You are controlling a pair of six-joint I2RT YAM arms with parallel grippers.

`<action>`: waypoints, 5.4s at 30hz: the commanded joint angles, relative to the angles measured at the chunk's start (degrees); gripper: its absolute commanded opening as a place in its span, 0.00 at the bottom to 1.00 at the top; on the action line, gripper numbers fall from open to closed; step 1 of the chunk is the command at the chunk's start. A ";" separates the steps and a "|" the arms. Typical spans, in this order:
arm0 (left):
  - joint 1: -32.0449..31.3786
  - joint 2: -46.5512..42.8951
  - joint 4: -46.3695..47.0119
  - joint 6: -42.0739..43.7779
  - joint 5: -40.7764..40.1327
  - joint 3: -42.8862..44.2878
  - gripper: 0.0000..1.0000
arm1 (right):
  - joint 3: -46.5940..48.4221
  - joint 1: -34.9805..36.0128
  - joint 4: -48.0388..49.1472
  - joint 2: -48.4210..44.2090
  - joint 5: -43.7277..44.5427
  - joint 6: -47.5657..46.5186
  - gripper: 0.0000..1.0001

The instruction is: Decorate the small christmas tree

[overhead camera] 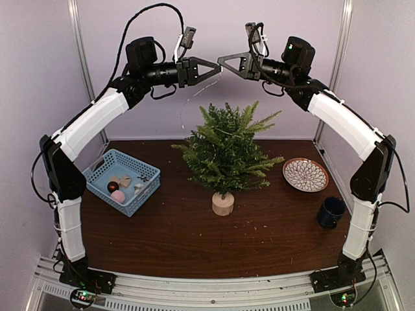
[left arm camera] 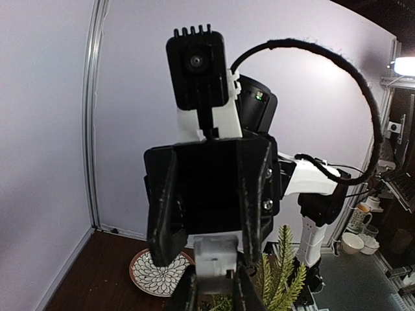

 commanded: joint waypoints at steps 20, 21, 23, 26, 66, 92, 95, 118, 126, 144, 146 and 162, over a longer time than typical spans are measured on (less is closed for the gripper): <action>0.82 -1.79 2.96 -1.47 0.04 0.13 0.35 | 0.69 -0.45 0.02 0.05 1.39 -0.23 0.14; 1.14 -2.04 3.00 -1.75 -0.32 -0.08 0.41 | 0.70 -0.84 0.05 0.02 1.93 -0.16 0.14; 2.43 -2.58 3.19 -2.44 -0.88 -0.45 0.52 | 0.98 -1.61 0.41 0.08 3.11 -0.21 0.14; 3.92 -3.49 2.41 -2.24 -2.33 -0.55 0.84 | 1.62 -2.45 1.05 0.44 4.80 -0.32 0.14; 7.71 -14.01 -4.34 4.28 -14.76 -15.46 0.98 | -29.76 -11.79 -1.79 -15.70 11.62 -7.51 0.17; 7.63 -14.59 -4.28 3.93 -13.27 -16.89 0.97 | -48.73 -13.41 -2.18 -28.26 11.83 -6.68 0.18; 7.63 -14.60 -4.64 3.99 -13.43 -17.11 0.98 | -50.07 -13.41 -3.04 -29.78 11.92 -6.40 0.18; 7.54 -15.87 -4.65 3.93 -14.58 -19.50 0.98 | -61.20 -11.71 1.84 -34.10 9.27 0.29 0.22; 7.54 -16.52 -4.75 3.97 -15.19 -20.63 0.98 | -63.36 -10.91 -0.17 -35.28 8.14 -1.10 0.27; 7.54 -18.12 -12.76 5.93 -20.17 -21.03 0.97 | -62.50 -10.86 -7.74 -38.49 8.22 -4.98 0.44; 7.67 -18.72 -16.28 6.41 -22.70 -21.20 0.98 | -61.27 -10.86 -9.63 -39.37 9.13 -6.24 0.47; 17.58 -33.06 -33.60 -8.47 -50.48 -37.73 0.98 | -57.11 -15.41 -23.41 -47.94 25.12 -13.47 1.00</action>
